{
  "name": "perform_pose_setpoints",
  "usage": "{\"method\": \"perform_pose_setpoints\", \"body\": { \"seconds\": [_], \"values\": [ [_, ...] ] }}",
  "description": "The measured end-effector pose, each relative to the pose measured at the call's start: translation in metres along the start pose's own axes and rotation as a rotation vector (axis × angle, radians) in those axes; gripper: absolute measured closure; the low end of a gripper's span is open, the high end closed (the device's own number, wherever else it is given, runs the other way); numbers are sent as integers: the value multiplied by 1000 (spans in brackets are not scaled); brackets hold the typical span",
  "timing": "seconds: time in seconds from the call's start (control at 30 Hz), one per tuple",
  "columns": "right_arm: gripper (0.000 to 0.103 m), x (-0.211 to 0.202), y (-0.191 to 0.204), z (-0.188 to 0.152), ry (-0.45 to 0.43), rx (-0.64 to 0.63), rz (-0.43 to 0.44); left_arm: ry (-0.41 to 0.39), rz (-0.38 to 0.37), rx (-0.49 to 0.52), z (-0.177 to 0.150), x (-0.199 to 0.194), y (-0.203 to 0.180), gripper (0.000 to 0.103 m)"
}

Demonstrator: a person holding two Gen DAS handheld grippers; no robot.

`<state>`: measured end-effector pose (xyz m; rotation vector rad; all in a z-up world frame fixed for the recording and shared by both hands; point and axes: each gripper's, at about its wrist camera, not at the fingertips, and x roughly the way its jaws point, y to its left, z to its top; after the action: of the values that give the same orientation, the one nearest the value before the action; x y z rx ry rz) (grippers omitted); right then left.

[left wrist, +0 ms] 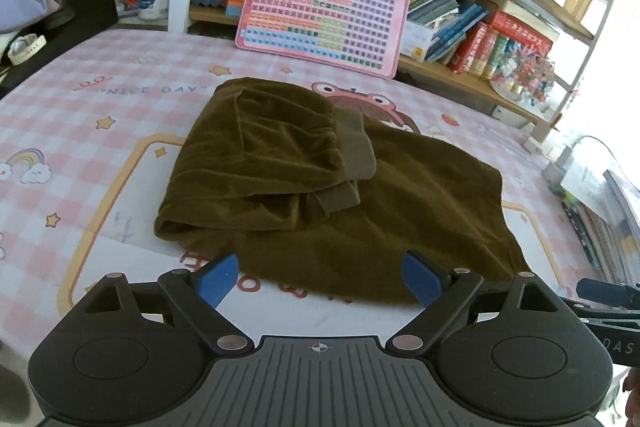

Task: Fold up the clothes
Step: 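Open the right tool and smooth the folded trousers flat, then grasp an edge of the folded trousers with the right tool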

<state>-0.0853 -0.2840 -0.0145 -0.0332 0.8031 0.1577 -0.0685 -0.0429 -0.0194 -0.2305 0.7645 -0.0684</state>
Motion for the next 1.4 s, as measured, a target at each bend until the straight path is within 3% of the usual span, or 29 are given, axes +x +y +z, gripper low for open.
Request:
{"method": "perform_pose_setpoints", "body": {
  "seconds": [0.2,0.5,1.1,1.2,1.33,1.4],
  "values": [
    [21,19,-44,19,5,-8,73,0,53,-13,2,11,-41,12],
    [21,54,-96,32,85,-2,204,35,159,-46,-7,23,-85,12],
    [23,79,-117,42,153,-3,360,57,266,-88,-13,22,-108,12],
    [25,87,-124,47,204,72,414,59,272,-83,-14,22,-110,12],
    [49,106,-133,50,327,239,498,75,233,-53,-15,24,-117,12],
    [51,116,-136,50,397,354,544,90,211,-26,-16,26,-122,12]
  ]
}}
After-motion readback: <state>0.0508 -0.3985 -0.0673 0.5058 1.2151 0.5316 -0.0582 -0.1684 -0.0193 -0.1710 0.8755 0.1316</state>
